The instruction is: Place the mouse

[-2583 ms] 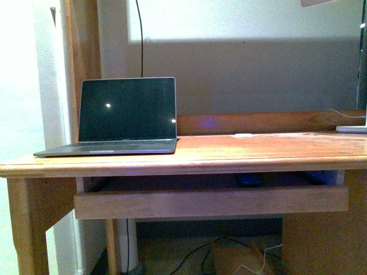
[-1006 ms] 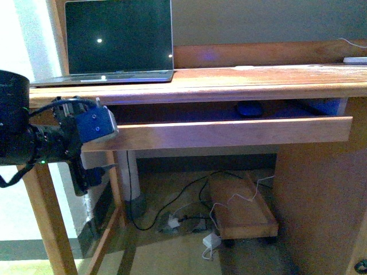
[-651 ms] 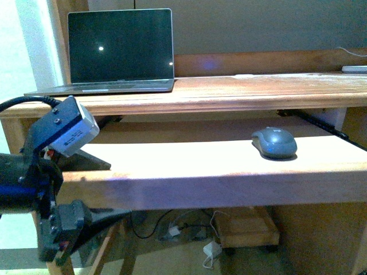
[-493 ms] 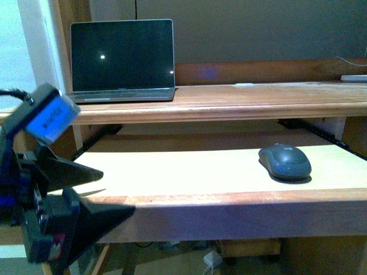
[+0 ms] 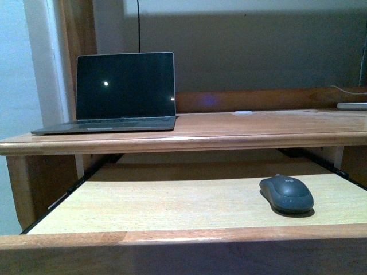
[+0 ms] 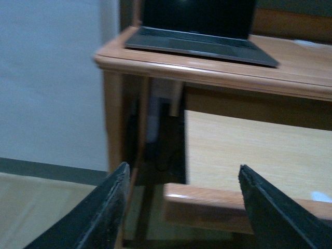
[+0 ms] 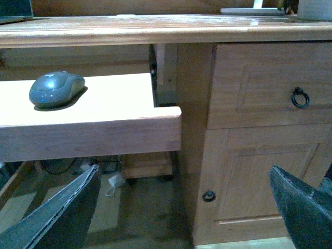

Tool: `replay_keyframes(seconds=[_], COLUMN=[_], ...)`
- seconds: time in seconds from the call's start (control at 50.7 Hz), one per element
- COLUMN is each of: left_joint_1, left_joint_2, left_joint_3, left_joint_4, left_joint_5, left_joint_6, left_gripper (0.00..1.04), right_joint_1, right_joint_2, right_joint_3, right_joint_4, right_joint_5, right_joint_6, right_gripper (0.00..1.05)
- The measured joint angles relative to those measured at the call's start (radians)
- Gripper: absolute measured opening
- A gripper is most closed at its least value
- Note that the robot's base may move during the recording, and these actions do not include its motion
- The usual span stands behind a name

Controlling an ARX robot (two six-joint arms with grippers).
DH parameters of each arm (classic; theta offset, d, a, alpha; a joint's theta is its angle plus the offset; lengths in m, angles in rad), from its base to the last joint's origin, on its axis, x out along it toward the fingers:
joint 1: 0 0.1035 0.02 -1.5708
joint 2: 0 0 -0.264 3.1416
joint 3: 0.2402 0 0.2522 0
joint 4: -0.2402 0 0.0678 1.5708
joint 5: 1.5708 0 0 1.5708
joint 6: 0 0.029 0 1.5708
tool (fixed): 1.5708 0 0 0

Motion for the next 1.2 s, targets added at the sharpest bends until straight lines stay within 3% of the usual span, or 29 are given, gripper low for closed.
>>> replay_keyframes(seconds=[0.079, 0.118, 0.197, 0.296, 0.335, 0.394, 0.552, 0.651, 0.868, 1.203], left_joint_1=[0.031, 0.048, 0.080, 0.117, 0.128, 0.205, 0.240, 0.240, 0.240, 0.240], left_joint_2=[-0.084, -0.109, -0.147, -0.200, -0.216, -0.248, -0.303, -0.327, -0.378, -0.460], left_joint_3=[-0.053, -0.077, -0.131, -0.179, -0.191, -0.214, -0.250, -0.264, -0.286, -0.335], left_joint_4=[0.003, 0.007, 0.008, 0.008, 0.006, -0.001, -0.019, -0.030, -0.060, -0.082], left_joint_5=[0.015, 0.039, 0.072, 0.105, 0.117, 0.215, 0.225, 0.226, 0.226, 0.226], left_joint_6=[0.043, 0.058, 0.073, 0.076, 0.079, 0.083, 0.083, 0.083, 0.083, 0.083], left_gripper=[0.49, 0.40, 0.22, 0.03, 0.03, 0.03, 0.03, 0.03, 0.03, 0.03], right_joint_1=[-0.025, -0.024, 0.003, 0.063, 0.094, 0.174, 0.360, 0.430, 0.510, 0.537], right_joint_2=[0.073, 0.182, 0.427, 0.753, 0.840, 0.980, 1.202, 1.266, 1.373, 1.500], right_joint_3=[0.035, 0.066, 0.172, 0.402, 0.475, 0.597, 0.761, 0.822, 0.895, 0.959], right_joint_4=[-0.066, -0.021, 0.180, 0.406, 0.433, 0.457, 0.372, 0.295, 0.193, 0.106], right_joint_5=[-0.142, -0.199, -0.192, -0.098, -0.064, -0.011, 0.040, 0.090, 0.209, 0.343], right_joint_6=[0.054, 0.088, 0.133, 0.140, 0.134, 0.097, 0.018, -0.013, -0.022, 0.033], right_gripper=[0.97, 0.97, 0.97, 0.97, 0.97, 0.97, 0.97, 0.97, 0.97, 0.97])
